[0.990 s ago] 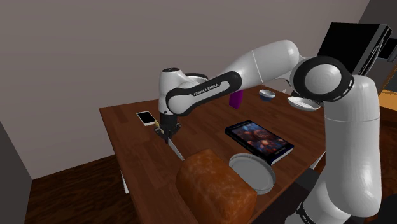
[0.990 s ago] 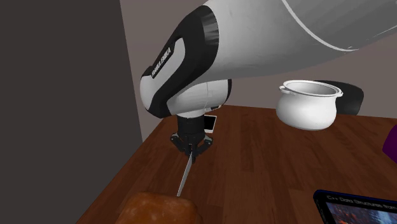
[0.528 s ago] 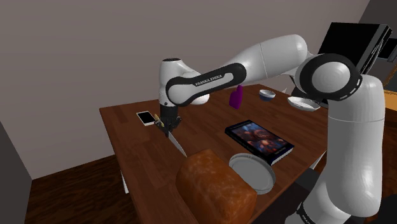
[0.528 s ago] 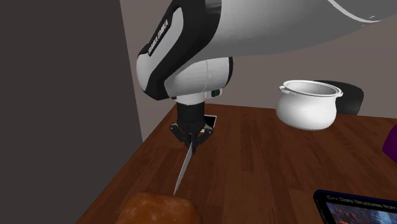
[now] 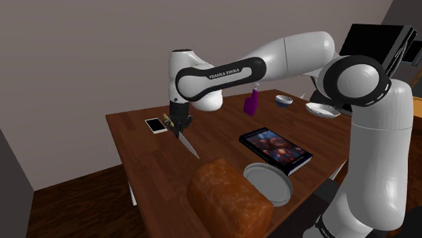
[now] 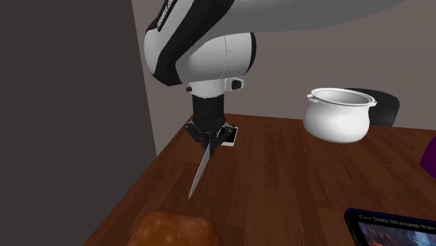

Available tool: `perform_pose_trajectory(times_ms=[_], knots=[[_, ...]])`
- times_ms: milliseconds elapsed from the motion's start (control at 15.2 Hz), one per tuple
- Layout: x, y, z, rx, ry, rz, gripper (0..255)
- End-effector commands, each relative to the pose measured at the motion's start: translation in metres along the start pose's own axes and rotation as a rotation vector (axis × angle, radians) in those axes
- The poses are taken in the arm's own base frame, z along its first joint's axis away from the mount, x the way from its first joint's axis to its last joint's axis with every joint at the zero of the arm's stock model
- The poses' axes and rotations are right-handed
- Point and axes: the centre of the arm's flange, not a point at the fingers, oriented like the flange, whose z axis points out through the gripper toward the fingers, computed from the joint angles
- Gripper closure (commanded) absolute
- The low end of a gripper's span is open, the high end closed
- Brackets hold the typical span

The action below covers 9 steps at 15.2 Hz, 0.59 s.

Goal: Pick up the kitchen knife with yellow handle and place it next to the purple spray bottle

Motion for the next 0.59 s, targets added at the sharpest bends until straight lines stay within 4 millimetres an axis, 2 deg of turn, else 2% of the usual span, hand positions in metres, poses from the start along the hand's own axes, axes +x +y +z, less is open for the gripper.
perform_pose_trajectory(times_ms=[0, 528], knots=[[0.000, 0.001, -0.011, 0.000, 0.000, 0.000, 255], [0.001, 0.001, -0.053, 0.000, 0.000, 0.000, 255]])
